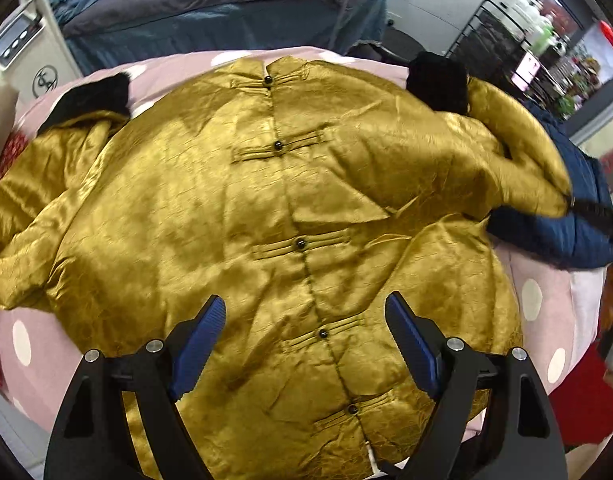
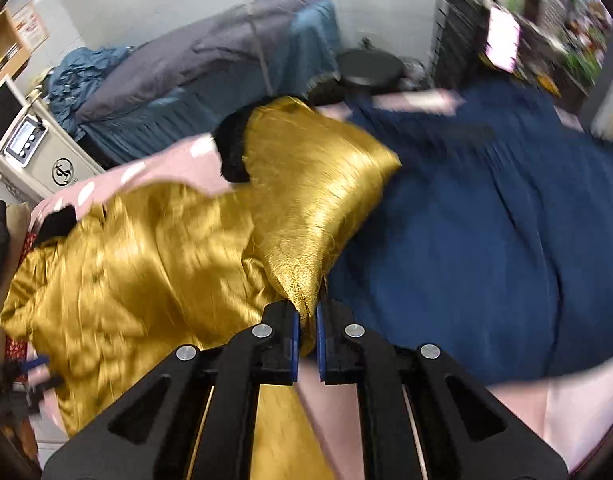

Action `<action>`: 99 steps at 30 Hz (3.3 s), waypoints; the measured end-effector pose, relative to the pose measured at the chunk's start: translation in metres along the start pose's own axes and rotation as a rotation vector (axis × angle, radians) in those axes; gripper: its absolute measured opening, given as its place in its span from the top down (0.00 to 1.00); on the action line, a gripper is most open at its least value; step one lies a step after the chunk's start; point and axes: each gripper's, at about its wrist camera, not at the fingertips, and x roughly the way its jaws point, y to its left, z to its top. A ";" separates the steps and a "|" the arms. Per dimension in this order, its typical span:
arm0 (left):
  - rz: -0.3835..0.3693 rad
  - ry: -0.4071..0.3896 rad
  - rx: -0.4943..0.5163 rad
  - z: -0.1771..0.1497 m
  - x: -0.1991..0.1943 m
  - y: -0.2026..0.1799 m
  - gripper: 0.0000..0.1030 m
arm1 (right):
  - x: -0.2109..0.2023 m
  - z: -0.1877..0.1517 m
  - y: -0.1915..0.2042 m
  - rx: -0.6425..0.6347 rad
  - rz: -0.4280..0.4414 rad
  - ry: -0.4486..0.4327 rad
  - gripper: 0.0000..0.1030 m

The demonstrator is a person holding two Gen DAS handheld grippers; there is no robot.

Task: Fold large clothes

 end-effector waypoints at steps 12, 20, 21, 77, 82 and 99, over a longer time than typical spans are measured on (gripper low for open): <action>-0.018 0.002 0.026 -0.017 -0.002 -0.012 0.22 | -0.037 -0.035 0.009 -0.033 -0.155 -0.126 0.29; 0.014 -0.020 -0.110 -0.040 -0.018 0.023 0.21 | -0.041 0.029 0.104 -0.431 -0.454 -0.353 0.18; 0.014 -0.018 -0.131 -0.043 -0.019 0.028 0.21 | -0.034 0.037 0.113 -0.464 -0.410 -0.336 0.13; 0.110 -0.106 -0.291 -0.010 -0.034 0.086 0.18 | 0.037 0.054 0.091 0.001 0.406 0.008 0.20; 0.099 -0.074 -0.242 -0.012 -0.025 0.066 0.18 | 0.115 0.066 0.003 0.468 0.544 0.259 0.20; 0.112 -0.029 -0.279 -0.028 -0.023 0.064 0.18 | 0.099 0.096 0.132 -0.038 0.494 0.142 0.90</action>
